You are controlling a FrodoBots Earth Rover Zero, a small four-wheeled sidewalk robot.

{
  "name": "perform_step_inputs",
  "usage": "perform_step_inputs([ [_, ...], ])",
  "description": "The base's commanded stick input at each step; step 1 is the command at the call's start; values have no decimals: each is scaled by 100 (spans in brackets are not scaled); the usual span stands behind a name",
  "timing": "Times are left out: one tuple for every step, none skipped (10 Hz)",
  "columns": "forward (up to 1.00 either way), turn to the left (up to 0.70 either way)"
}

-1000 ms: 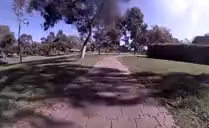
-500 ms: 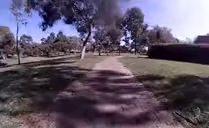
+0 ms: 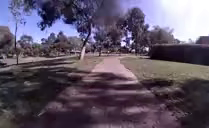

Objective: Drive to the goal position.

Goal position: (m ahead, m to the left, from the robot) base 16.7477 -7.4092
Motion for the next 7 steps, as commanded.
perform_step_inputs([
  [70, 0],
  [70, 0],
  [70, 0],
  [70, 0],
  [70, 0],
  [70, 0],
  [70, -1],
])
